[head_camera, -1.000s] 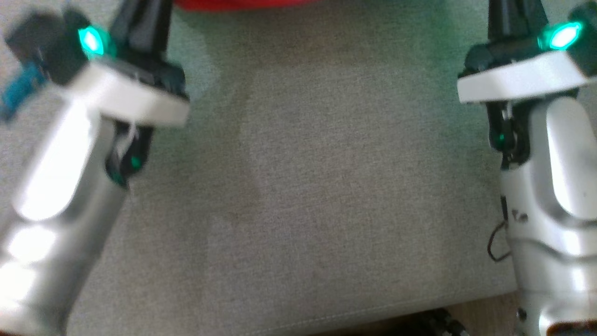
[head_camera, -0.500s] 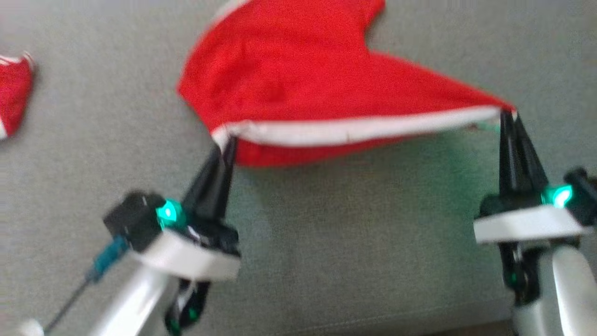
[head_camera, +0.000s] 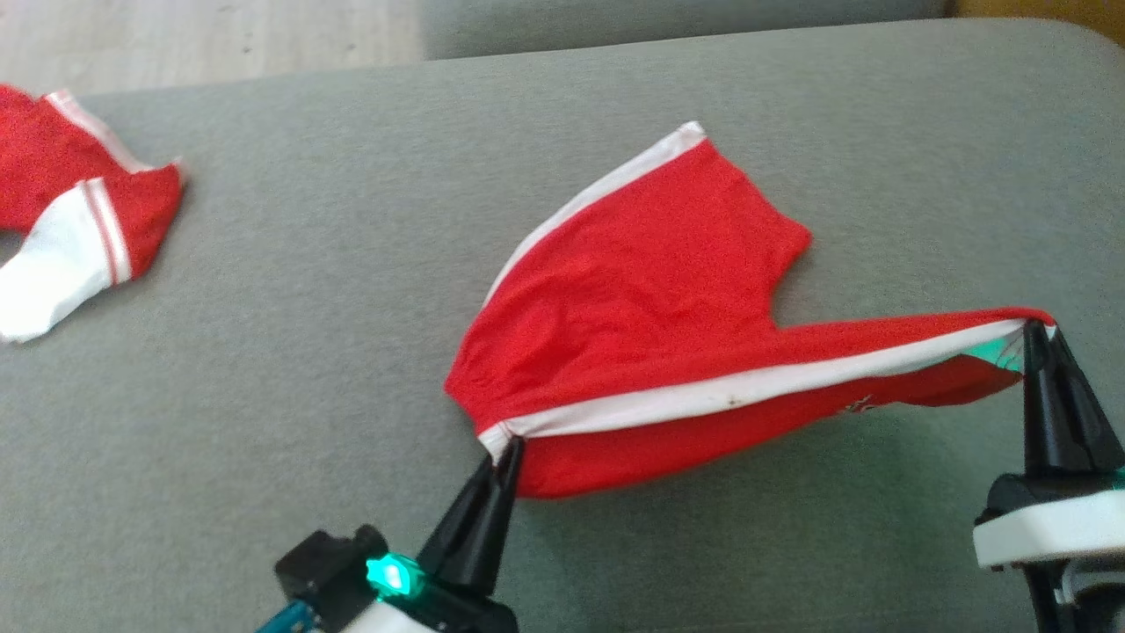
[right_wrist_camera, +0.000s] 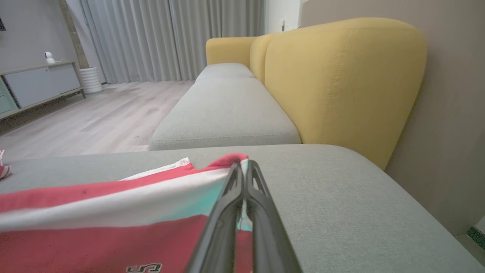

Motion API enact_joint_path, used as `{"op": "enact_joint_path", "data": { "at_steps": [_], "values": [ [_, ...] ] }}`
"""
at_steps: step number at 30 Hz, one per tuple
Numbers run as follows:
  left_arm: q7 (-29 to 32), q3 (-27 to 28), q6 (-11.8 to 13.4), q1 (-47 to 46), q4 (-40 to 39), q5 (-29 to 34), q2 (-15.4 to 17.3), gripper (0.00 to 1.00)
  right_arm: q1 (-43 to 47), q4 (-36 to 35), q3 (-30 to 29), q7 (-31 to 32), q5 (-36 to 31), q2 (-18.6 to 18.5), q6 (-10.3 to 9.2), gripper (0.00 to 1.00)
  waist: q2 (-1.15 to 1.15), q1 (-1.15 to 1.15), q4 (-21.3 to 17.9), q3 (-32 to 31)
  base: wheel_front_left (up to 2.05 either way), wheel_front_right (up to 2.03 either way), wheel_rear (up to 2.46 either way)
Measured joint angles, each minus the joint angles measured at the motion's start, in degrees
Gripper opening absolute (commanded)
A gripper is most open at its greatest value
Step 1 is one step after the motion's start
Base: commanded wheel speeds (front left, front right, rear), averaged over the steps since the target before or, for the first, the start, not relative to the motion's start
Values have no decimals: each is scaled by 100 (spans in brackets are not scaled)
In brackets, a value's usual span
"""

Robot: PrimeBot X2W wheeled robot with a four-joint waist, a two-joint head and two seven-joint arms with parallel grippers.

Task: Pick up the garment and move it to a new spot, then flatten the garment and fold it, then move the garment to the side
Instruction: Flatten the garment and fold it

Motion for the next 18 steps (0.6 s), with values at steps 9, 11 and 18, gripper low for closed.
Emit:
{"op": "enact_joint_path", "data": {
  "at_steps": [9,11,18],
  "values": [
    [277,-134,-226,-313,966,-630,-654,0,-1202,789,-25,505,-710,1,0,0,0,0,505,308,0,0,0],
    [276,-35,-261,-570,1233,-797,-814,0,-1718,1139,45,595,-866,-31,0,0,0,2,608,435,0,0,0],
    [318,177,-311,-1386,2046,-1134,-1288,0,-3306,2657,345,892,-1095,-482,0,0,0,2,957,883,0,0,0]
  ]
}}
